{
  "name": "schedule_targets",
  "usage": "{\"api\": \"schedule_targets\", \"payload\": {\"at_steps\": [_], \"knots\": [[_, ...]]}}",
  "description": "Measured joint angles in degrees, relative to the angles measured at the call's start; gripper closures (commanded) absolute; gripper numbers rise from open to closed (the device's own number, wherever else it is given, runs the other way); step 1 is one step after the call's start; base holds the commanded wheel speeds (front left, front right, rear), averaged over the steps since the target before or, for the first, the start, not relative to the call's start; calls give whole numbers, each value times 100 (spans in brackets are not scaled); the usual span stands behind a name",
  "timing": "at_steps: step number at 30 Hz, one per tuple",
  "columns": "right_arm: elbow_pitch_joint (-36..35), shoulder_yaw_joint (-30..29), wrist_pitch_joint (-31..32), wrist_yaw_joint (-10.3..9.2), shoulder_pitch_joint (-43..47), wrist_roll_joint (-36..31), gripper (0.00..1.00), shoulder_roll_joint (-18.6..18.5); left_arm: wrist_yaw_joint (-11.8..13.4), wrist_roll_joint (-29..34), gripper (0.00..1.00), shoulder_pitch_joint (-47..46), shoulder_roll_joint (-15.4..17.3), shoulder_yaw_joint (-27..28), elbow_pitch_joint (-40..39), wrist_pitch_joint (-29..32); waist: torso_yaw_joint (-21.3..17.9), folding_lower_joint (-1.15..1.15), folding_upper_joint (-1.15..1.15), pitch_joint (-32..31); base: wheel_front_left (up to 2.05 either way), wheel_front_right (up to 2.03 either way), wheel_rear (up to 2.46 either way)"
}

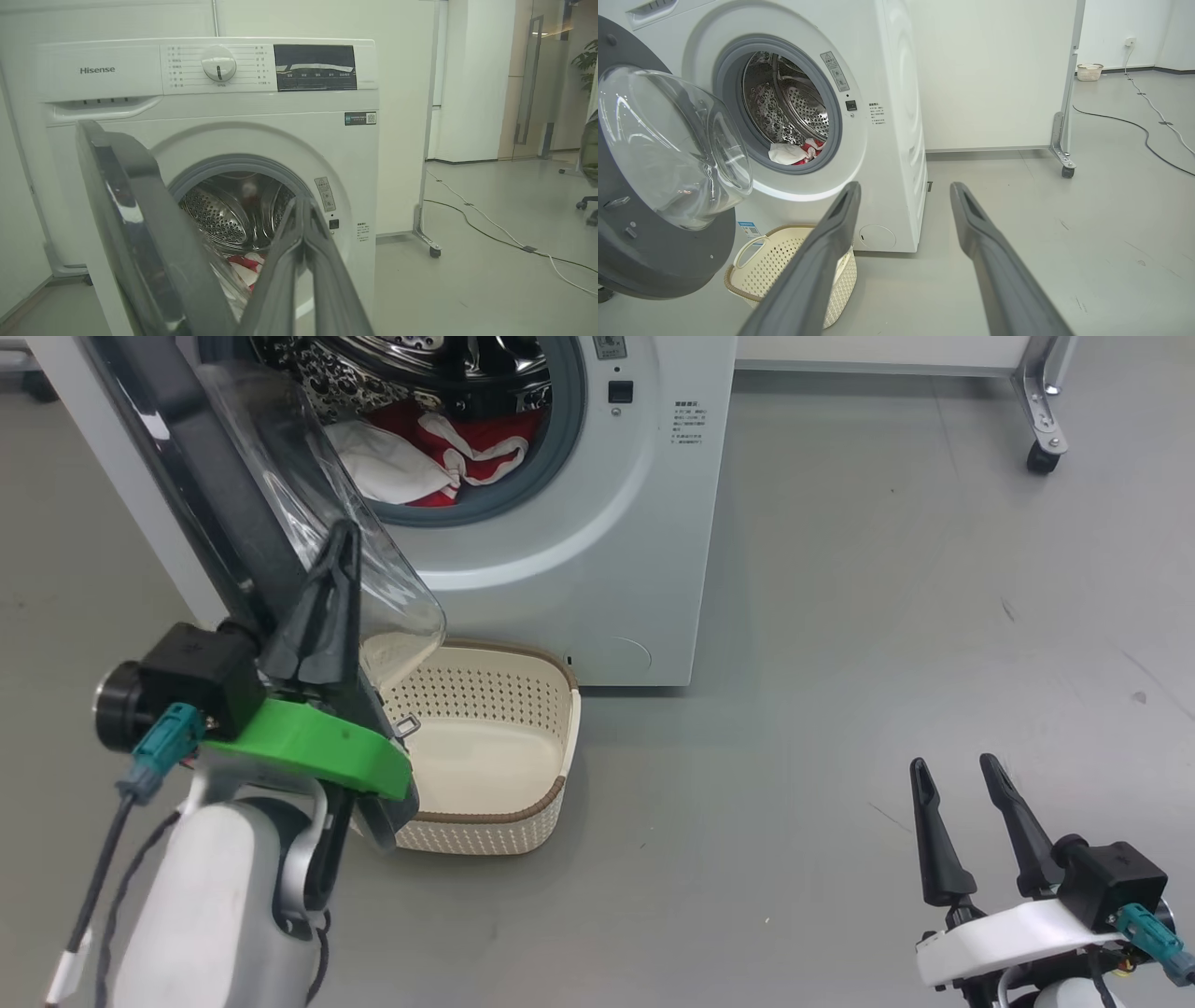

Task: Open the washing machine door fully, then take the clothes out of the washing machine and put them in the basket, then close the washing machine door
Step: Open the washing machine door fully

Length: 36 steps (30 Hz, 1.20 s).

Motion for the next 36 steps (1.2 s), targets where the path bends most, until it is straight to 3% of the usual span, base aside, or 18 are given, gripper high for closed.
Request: {"api": "schedule_targets", "payload": {"at_steps": [14, 36], "knots": [[12, -103, 0, 109, 0, -21, 0, 11, -14, -516, 100, 568, -112, -414, 575, 800, -126, 0, 0, 86, 0, 0, 0], [118, -40, 0, 249, -1, -208, 0, 119, 299, -565, 100, 774, -112, -222, 1088, 961, -299, 0, 0, 198, 0, 0, 0]]}}
